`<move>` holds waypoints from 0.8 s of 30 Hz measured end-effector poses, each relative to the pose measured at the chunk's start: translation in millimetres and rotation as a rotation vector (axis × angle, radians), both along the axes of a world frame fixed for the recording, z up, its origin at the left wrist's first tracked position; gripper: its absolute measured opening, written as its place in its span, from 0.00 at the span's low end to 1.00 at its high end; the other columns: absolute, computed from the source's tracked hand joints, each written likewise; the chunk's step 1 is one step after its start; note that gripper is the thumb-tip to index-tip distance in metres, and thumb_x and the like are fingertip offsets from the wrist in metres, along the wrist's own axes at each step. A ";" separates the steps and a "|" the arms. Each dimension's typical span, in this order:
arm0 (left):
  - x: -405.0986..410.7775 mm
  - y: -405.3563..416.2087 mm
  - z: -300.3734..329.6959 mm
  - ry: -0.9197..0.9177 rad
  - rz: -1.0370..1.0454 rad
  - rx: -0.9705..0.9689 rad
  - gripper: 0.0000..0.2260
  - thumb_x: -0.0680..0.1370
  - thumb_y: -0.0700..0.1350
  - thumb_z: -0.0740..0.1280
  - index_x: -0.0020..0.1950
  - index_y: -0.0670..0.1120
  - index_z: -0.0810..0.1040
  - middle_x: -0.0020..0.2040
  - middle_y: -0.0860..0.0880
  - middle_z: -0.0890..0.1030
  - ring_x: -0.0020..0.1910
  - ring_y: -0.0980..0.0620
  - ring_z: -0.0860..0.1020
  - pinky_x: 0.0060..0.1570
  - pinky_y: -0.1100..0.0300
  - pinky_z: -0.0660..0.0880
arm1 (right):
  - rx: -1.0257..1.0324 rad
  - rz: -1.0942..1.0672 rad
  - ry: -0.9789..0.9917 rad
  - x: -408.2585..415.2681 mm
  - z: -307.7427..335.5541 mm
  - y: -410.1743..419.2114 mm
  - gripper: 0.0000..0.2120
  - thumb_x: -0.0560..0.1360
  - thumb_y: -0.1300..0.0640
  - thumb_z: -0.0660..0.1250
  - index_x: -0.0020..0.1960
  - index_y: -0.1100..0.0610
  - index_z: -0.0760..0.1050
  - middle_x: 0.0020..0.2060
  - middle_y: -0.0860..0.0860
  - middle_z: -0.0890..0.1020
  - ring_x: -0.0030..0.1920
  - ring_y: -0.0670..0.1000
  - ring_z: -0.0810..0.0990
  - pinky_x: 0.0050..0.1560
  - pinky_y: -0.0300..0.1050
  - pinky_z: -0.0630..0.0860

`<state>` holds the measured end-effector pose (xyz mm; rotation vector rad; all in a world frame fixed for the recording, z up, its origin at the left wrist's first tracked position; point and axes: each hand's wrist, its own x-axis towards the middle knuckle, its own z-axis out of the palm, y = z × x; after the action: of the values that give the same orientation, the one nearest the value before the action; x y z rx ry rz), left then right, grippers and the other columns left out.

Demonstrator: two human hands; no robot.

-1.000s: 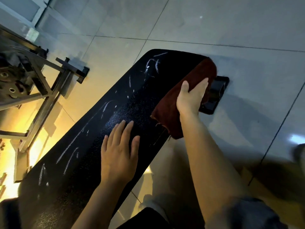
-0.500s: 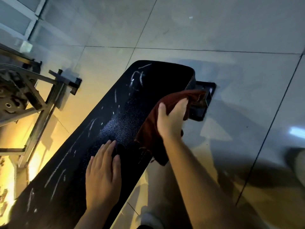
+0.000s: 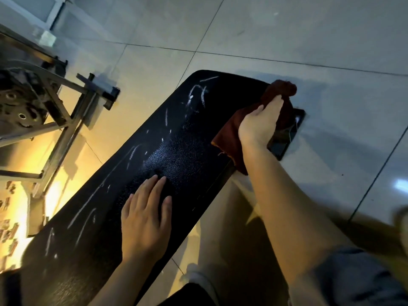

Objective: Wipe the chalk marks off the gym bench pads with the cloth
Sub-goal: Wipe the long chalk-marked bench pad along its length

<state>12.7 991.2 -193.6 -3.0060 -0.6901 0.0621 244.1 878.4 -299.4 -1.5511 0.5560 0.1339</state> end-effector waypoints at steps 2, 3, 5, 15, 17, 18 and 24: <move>0.0 -0.3 -0.1 0.001 0.004 0.002 0.26 0.79 0.60 0.47 0.74 0.54 0.66 0.73 0.53 0.68 0.73 0.54 0.61 0.71 0.47 0.57 | 0.001 0.018 -0.023 -26.1 8.8 6.8 0.26 0.83 0.65 0.51 0.79 0.60 0.49 0.79 0.55 0.53 0.78 0.52 0.53 0.73 0.36 0.49; 0.4 -0.4 0.0 -0.001 0.006 0.003 0.25 0.79 0.60 0.48 0.74 0.54 0.66 0.73 0.53 0.68 0.73 0.54 0.61 0.71 0.46 0.58 | 0.023 0.033 -0.041 -43.9 14.1 11.4 0.27 0.82 0.67 0.52 0.79 0.61 0.49 0.79 0.56 0.53 0.78 0.52 0.52 0.75 0.38 0.49; 1.1 -0.9 -0.3 -0.004 0.005 0.017 0.25 0.79 0.59 0.49 0.74 0.54 0.67 0.73 0.52 0.69 0.72 0.53 0.63 0.70 0.46 0.60 | 0.060 0.044 -0.120 -92.7 25.8 21.7 0.27 0.81 0.68 0.53 0.78 0.62 0.50 0.78 0.58 0.54 0.78 0.52 0.53 0.76 0.37 0.52; 1.2 -2.8 -0.7 -0.024 -0.014 0.023 0.23 0.80 0.57 0.50 0.73 0.53 0.68 0.72 0.52 0.70 0.71 0.53 0.64 0.67 0.44 0.63 | 0.065 0.062 -0.009 -51.2 13.7 17.3 0.28 0.83 0.53 0.51 0.78 0.64 0.47 0.77 0.61 0.57 0.77 0.57 0.58 0.76 0.51 0.56; 1.1 -1.0 -0.7 -0.024 -0.010 0.009 0.23 0.80 0.57 0.50 0.73 0.53 0.68 0.72 0.52 0.69 0.71 0.52 0.64 0.68 0.44 0.62 | 0.076 0.036 0.050 -15.3 5.3 7.3 0.28 0.84 0.58 0.53 0.78 0.64 0.44 0.79 0.58 0.51 0.78 0.53 0.50 0.77 0.47 0.48; 1.5 0.3 -0.4 -0.026 -0.006 0.003 0.23 0.80 0.57 0.50 0.73 0.53 0.68 0.72 0.52 0.69 0.71 0.51 0.64 0.68 0.44 0.62 | 0.075 0.024 0.053 -6.1 3.4 4.6 0.29 0.83 0.59 0.53 0.78 0.63 0.44 0.79 0.57 0.50 0.78 0.53 0.49 0.78 0.46 0.48; 1.1 -0.3 -1.1 0.026 -0.011 0.033 0.24 0.80 0.58 0.48 0.74 0.53 0.65 0.74 0.51 0.67 0.73 0.53 0.60 0.70 0.49 0.56 | 0.092 0.007 0.036 -13.4 4.4 2.7 0.30 0.83 0.58 0.57 0.78 0.63 0.46 0.78 0.57 0.53 0.78 0.53 0.51 0.75 0.41 0.47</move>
<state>13.8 990.9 -194.7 -2.9715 -0.6655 0.0880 230.6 881.1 -295.0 -1.4636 0.5652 0.1907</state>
